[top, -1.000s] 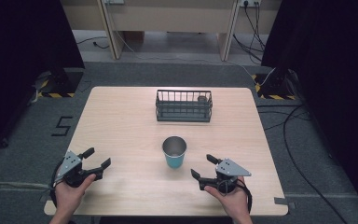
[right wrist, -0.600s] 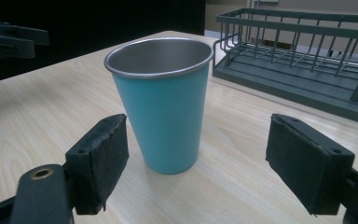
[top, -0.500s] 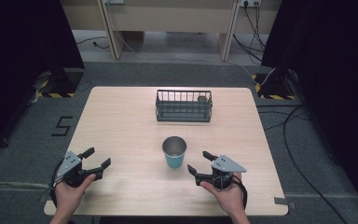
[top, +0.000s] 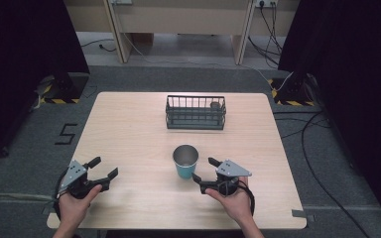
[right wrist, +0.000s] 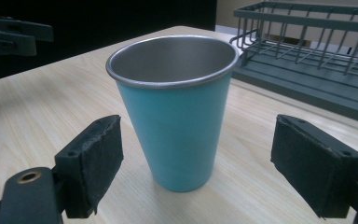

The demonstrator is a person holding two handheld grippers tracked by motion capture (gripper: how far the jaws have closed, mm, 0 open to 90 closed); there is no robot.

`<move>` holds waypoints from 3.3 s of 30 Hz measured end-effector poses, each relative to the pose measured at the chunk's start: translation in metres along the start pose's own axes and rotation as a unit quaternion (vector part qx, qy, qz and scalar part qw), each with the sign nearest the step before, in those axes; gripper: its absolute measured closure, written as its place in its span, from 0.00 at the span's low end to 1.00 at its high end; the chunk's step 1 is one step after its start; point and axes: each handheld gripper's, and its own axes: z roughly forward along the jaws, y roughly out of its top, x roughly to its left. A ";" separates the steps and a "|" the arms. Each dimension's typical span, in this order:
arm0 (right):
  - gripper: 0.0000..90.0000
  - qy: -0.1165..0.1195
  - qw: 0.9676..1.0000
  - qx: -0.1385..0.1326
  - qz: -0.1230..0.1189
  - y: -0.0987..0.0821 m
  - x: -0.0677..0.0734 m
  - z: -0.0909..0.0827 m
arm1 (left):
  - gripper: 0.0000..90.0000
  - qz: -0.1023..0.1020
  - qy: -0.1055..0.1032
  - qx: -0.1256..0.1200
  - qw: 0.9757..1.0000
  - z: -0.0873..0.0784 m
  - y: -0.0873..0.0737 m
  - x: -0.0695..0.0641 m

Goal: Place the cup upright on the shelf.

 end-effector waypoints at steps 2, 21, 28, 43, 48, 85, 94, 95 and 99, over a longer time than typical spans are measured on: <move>0.19 0.003 1.000 0.002 0.000 0.001 0.001 0.004 | 0.17 0.000 0.000 0.000 1.000 0.000 0.000 0.000; 0.17 0.021 1.000 0.008 -0.003 0.008 0.003 0.035 | 0.17 -0.001 -0.003 -0.002 1.000 0.001 0.000 0.000; 0.16 0.024 1.000 0.010 -0.003 0.010 0.004 0.048 | 0.17 -0.001 -0.004 -0.003 1.000 0.001 0.000 0.000; 0.17 0.030 1.000 -0.003 0.001 0.009 0.003 0.059 | 0.17 -0.001 -0.005 -0.001 1.000 0.001 0.000 0.000; 0.17 0.033 0.999 -0.011 0.006 0.010 0.003 0.058 | 0.17 -0.002 -0.006 -0.001 1.000 0.001 0.000 0.000; 0.17 0.017 0.997 -0.070 0.026 0.036 -0.012 0.050 | 0.17 -0.006 -0.010 0.002 1.000 0.002 -0.001 0.000; 0.17 0.007 0.996 -0.082 0.028 0.044 -0.018 0.047 | 0.17 -0.002 -0.007 0.001 1.000 0.001 0.000 0.000; 0.17 0.007 0.996 -0.082 0.028 0.044 -0.018 0.047 | 0.17 -0.002 -0.007 0.001 1.000 0.001 0.000 0.000; 0.17 0.005 0.996 -0.085 0.028 0.048 -0.021 0.047 | 0.17 -0.001 -0.007 0.001 1.000 0.001 0.000 0.000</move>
